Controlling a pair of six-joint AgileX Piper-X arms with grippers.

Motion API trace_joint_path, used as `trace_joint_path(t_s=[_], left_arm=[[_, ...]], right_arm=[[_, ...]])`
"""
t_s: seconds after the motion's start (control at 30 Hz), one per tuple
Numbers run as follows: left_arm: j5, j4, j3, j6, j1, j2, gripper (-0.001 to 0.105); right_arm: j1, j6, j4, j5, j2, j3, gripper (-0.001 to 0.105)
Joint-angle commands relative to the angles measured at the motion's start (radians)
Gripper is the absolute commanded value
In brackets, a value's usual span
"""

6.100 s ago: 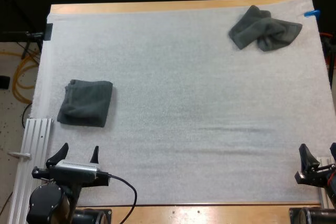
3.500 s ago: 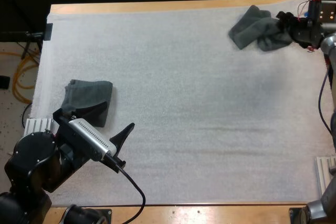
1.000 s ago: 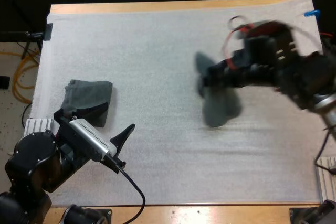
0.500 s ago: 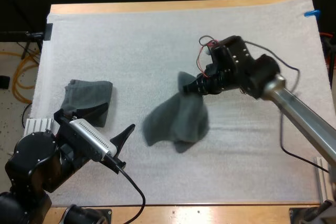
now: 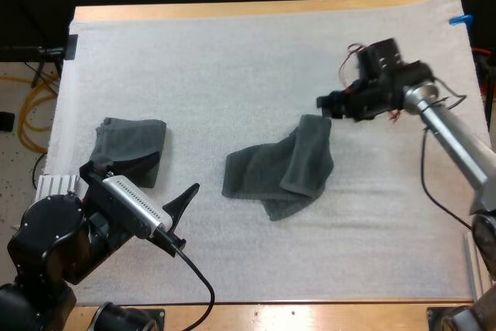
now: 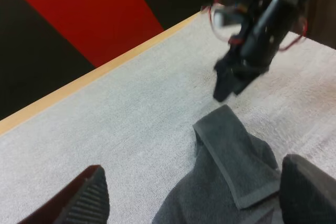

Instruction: Pick towel from pile fold and stack

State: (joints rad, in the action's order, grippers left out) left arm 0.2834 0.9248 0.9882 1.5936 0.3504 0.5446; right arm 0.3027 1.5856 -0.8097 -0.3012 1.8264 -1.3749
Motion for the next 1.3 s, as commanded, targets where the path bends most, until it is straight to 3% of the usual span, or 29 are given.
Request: trace_joint_path(t_s=[0.0, 0.17, 0.3, 0.57, 0.87, 1.03, 1.1, 1.23, 1.27], left_arm=[[0.007, -0.002, 0.007, 0.002, 0.004, -0.001, 0.065], [0.007, -0.002, -0.013, 0.002, 0.004, -0.001, 0.065], [0.007, -0.002, -0.055, 0.007, 0.004, -0.001, 0.065], [0.005, 0.064, -0.102, 0.083, 0.004, -0.001, 0.065], [0.005, 0.112, -0.124, 0.085, 0.004, -0.001, 0.065], [0.005, 0.112, -0.187, 0.130, 0.004, -0.001, 0.065], [0.005, 0.115, -0.206, 0.138, 0.004, -0.001, 0.065], [0.005, 0.118, -0.215, 0.138, 0.004, -0.001, 0.065], [0.005, 0.118, -0.215, 0.138, 0.004, -0.001, 0.065]], right_arm=[[-0.018, 0.013, -0.017, 0.001, -0.037, -0.019, 0.094], [0.000, 0.055, -0.098, -0.002, -0.120, -0.021, 0.094], [0.080, 0.102, -0.178, 0.033, -0.203, -0.021, 0.094], [0.251, 0.046, -0.331, 0.169, -0.279, 0.030, 0.094], [0.320, -0.074, -0.161, 0.179, -0.281, 0.248, 0.094], [0.320, -0.174, -0.030, 0.070, -0.281, 0.325, 0.094], [0.320, -0.206, 0.018, 0.044, -0.279, 0.349, 0.087], [0.320, -0.270, 0.119, 0.033, -0.262, 0.379, 0.056], [0.320, -0.278, 0.126, 0.026, -0.254, 0.379, 0.053]])
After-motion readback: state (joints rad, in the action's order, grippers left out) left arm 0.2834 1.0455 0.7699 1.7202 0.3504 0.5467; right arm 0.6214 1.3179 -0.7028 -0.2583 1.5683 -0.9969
